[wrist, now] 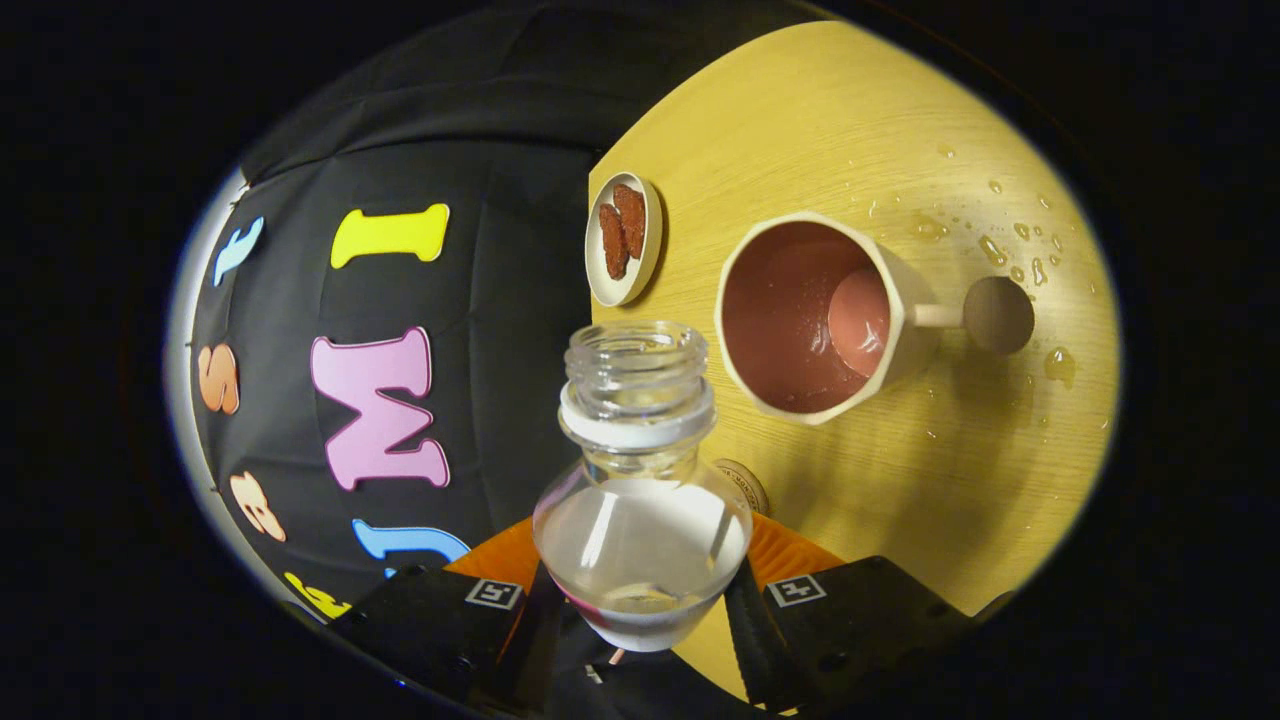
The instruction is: Take the bottle from table, then pour the juice into the cup, finally place the bottle on the coaster
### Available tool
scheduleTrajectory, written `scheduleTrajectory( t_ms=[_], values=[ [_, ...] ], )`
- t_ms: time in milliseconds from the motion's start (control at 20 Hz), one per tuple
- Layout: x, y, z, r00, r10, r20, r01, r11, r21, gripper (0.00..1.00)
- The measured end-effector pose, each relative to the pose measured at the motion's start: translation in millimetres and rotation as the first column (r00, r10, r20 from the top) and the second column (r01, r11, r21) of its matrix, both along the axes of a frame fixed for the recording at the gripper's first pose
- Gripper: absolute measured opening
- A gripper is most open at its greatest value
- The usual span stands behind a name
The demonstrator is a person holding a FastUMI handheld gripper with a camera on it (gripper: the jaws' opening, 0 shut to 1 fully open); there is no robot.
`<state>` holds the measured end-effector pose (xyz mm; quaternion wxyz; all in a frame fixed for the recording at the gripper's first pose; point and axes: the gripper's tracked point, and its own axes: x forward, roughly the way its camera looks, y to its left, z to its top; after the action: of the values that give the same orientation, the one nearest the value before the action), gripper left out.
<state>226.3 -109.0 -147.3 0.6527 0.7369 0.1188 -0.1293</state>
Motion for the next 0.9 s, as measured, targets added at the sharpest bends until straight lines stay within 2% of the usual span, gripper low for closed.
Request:
scheduleTrajectory(
  t_ms=[450,650,900],
  values=[
    [13,-1,0,0.999,-0.03,-0.025,0.034,0.977,0.21,0.73],
    [14,4,-1,0.998,-0.049,-0.038,0.058,0.952,0.299,0.74],
    [19,14,2,0.998,-0.022,-0.051,0.04,0.923,0.384,0.74]
  ],
)
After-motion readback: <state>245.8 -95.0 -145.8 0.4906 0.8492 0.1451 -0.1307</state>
